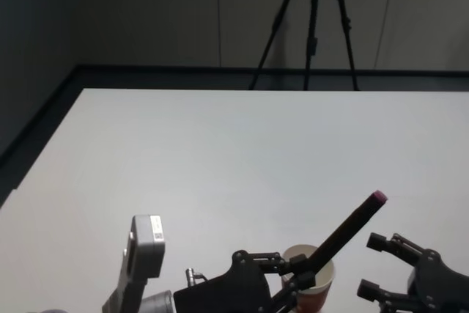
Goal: Place the pen into the pen holder.
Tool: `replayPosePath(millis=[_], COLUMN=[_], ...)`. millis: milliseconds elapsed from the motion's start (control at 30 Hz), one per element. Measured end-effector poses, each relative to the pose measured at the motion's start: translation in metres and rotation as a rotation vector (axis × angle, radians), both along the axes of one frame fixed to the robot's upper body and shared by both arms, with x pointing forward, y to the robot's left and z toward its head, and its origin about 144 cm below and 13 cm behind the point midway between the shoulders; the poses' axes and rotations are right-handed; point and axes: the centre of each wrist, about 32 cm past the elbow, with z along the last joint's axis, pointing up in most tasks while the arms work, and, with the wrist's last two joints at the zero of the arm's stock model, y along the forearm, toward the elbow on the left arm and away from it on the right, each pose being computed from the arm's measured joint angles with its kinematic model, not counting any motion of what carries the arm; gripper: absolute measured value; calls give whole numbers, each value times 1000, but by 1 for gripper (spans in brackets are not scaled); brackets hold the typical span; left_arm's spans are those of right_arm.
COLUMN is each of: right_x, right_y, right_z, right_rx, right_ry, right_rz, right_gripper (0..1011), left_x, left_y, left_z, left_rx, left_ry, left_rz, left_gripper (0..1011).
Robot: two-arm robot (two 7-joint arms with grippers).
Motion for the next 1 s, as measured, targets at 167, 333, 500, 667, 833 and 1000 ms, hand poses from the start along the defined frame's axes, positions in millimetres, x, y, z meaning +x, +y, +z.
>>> replayPosePath(millis=[167,333,500,667,833,1000], right_x=[1,2,2,4,5,7], right_y=[4,7,11,18,23,26], right_z=[-1,-1,-2,-2,-3,-3], right_rx=[19,36,46,56,63,65], right_ry=[9,14,20,24,24,22], right_rz=[14,22,23,27,32,36], right_gripper=[1001,1001,1001,1001,1001,1001], left_x=[0,0,0,0,0,0], left_y=[0,0,0,0,0,0], left_z=[0,0,0,0,0,0], left_rx=[0,0,0,0,0,0], left_ry=[0,0,0,0,0,0], left_rz=[0,0,0,0,0,0], left_gripper=[184,183,184,183,184,183])
